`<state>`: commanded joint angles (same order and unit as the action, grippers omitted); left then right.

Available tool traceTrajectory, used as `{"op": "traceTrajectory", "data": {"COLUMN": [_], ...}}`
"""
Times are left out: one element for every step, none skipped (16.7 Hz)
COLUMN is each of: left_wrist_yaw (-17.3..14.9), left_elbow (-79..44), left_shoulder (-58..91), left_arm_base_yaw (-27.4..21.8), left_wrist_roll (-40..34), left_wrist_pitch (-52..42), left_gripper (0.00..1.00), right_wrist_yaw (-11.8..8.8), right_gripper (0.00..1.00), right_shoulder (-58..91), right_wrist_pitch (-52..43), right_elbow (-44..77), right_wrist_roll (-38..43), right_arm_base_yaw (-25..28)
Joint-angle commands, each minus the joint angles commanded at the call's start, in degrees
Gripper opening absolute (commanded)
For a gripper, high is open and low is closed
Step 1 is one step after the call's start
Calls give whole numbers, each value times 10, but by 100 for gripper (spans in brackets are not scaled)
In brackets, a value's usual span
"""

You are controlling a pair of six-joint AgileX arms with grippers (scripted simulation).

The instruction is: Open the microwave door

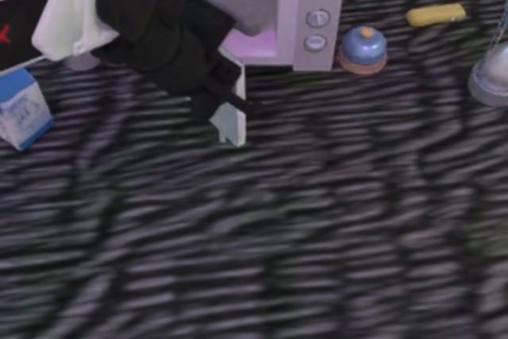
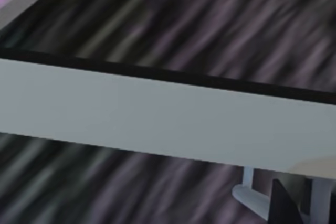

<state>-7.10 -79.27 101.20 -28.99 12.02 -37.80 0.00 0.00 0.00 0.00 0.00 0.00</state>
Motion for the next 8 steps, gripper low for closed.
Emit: {"op": "traceTrajectory", "data": {"left_wrist_yaw": [-8, -15, -22, -26, -28, -28, -28, -28], "left_elbow": [5, 10, 15, 20, 22, 22, 22, 22], "left_shoulder": [-6, -10, -13, -15, -15, -15, -15, -15], "left_arm_base_yaw": [6, 12, 17, 20, 22, 22, 22, 22], "left_wrist_roll": [15, 29, 42, 50, 54, 55, 55, 55], "left_wrist_pitch": [0, -2, -3, -6, -7, -7, -7, -7], "left_gripper": [0, 0, 0, 0, 0, 0, 0, 0], "right_wrist_yaw": [0, 0, 0, 0, 0, 0, 0, 0], "right_gripper": [100, 100, 100, 100, 100, 100, 100, 100], "right_shoulder": [0, 0, 0, 0, 0, 0, 0, 0], "right_wrist_pitch": [0, 0, 0, 0, 0, 0, 0, 0], "right_elbow": [0, 0, 0, 0, 0, 0, 0, 0], "right_wrist_roll": [0, 0, 0, 0, 0, 0, 0, 0], "right_arm_base_yaw": [0, 0, 0, 0, 0, 0, 0, 0]}}
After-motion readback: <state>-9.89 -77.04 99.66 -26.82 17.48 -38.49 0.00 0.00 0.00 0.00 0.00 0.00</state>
